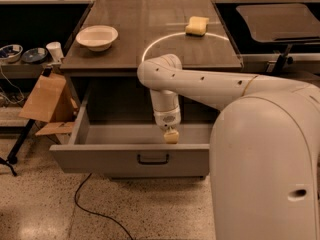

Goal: Open top drawer

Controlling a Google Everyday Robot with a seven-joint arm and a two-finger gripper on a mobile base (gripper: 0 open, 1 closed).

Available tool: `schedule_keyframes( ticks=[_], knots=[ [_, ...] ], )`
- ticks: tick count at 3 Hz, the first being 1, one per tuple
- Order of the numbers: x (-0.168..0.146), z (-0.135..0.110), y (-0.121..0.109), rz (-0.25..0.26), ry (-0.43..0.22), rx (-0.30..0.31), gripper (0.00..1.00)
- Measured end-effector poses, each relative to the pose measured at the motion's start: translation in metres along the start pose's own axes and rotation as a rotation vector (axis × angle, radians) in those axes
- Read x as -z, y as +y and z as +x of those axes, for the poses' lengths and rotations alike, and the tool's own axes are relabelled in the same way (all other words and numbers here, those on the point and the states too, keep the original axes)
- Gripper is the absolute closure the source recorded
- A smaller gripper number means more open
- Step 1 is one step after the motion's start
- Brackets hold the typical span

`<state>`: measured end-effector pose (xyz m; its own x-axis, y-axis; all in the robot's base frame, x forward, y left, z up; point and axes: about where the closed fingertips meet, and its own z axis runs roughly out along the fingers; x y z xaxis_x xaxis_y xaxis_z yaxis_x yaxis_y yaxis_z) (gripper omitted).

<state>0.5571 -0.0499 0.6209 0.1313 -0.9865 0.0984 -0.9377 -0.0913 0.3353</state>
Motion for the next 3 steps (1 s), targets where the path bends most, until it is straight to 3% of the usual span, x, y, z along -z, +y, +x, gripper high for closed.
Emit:
schedule_keyframes(
  ticks=[1,2,3],
  knots=[
    [-0.0051,0.0104,0.0119,-0.057,0.027,0.026,0.04],
    [-0.0087,0.0147,0.0191,-0.104,0.052,0.060,0.00],
    [-0.0072,0.0181,0.0207,-0.106,0.059,0.060,0.00]
  ],
)
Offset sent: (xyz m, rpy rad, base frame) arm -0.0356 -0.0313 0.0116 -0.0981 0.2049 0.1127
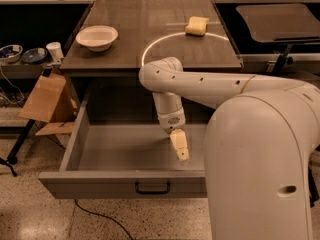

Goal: Open top drawer

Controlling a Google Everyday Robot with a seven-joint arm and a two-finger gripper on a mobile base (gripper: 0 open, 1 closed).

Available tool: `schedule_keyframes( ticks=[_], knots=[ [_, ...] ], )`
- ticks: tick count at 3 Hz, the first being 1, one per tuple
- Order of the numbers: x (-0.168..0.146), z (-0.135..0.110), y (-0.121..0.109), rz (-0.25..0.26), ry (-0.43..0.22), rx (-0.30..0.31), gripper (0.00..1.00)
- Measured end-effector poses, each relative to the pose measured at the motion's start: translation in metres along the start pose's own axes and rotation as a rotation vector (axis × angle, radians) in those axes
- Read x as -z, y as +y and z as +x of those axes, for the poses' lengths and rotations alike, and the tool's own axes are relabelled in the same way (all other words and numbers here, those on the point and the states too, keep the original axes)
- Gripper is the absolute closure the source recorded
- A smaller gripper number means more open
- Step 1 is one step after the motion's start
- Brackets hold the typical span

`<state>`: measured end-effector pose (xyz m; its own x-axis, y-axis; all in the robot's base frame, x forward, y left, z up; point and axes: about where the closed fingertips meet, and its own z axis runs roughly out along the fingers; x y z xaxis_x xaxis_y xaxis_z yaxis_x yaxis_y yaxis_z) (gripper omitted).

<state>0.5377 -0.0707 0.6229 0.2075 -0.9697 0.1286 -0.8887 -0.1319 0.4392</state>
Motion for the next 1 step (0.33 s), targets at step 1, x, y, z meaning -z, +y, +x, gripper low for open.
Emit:
schedule_keyframes(
  ticks=[1],
  knots=[
    [0.0000,0.0000,0.0000,0.000,0.000,0.000,0.00]
  ],
)
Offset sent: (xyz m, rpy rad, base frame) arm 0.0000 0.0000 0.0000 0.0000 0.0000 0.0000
